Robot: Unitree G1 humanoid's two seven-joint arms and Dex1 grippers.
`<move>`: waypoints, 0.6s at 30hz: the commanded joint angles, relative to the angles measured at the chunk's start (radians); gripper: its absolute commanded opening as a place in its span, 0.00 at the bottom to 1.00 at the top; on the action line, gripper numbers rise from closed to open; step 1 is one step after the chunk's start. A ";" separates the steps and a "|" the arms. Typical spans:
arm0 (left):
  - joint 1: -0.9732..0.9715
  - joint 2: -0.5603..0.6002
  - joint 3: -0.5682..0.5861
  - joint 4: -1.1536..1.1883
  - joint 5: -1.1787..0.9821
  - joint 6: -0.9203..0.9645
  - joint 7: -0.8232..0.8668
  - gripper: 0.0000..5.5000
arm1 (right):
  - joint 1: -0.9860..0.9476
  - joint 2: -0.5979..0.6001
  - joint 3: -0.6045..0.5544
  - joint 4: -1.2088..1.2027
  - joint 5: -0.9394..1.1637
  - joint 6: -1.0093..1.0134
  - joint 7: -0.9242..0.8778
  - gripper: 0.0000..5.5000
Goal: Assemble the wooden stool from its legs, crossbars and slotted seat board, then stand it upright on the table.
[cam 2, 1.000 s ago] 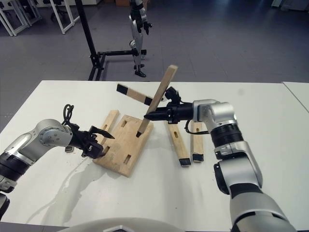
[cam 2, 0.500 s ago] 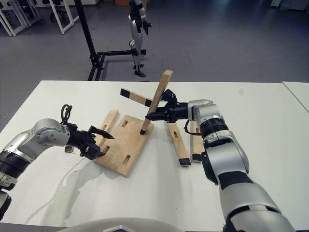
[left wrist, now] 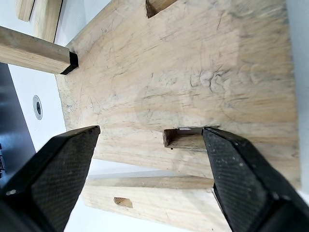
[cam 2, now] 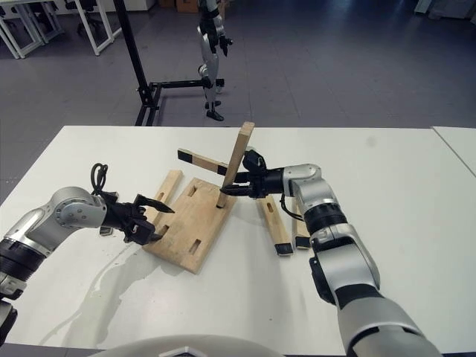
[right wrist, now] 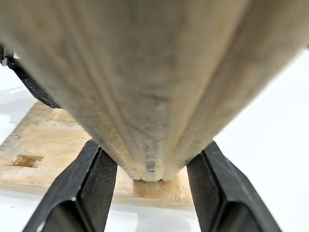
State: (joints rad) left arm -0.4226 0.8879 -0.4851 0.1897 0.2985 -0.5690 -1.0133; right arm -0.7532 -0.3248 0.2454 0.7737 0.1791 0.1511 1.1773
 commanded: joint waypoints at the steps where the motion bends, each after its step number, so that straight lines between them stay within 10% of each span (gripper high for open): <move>1: 0.088 -0.024 -0.036 -0.054 0.004 0.071 -0.047 0.72 | 0.258 -0.007 0.165 -0.049 -0.172 0.063 -0.083 0.37; 9: 0.144 -0.051 -0.001 -0.245 -0.087 0.246 -0.083 0.72 | 0.287 -0.112 0.156 -0.143 0.015 0.422 0.099 0.37; 18: 0.188 -0.067 0.011 -0.321 -0.084 0.326 -0.084 0.72 | 0.154 -0.076 0.095 0.058 0.001 0.304 0.002 0.37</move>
State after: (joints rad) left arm -0.2688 0.8540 -0.4369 -0.1137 0.2197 -0.2484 -1.0841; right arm -0.7331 -0.4231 0.2550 0.7333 0.3121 0.4169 1.2539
